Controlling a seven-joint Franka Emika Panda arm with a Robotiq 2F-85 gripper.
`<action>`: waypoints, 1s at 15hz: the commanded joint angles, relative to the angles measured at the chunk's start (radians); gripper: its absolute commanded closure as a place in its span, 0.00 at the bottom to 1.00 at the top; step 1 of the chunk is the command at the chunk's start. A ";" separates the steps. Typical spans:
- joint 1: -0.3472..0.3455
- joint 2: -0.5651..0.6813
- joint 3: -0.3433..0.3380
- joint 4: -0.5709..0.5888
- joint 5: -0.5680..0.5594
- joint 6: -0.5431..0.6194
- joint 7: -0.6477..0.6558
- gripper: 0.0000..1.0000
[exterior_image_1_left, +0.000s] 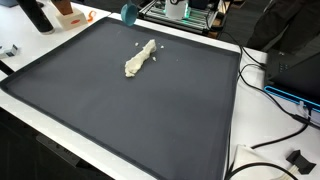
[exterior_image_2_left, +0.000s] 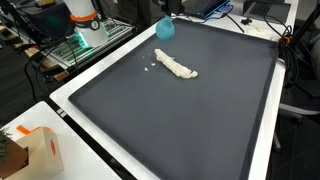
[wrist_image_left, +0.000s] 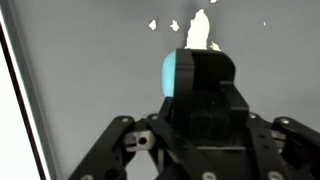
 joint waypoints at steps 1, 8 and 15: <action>0.002 0.000 -0.002 0.002 0.000 -0.002 0.000 0.75; 0.053 0.097 0.035 0.007 -0.292 -0.035 0.391 0.75; 0.137 0.230 0.026 0.047 -0.528 -0.154 0.784 0.75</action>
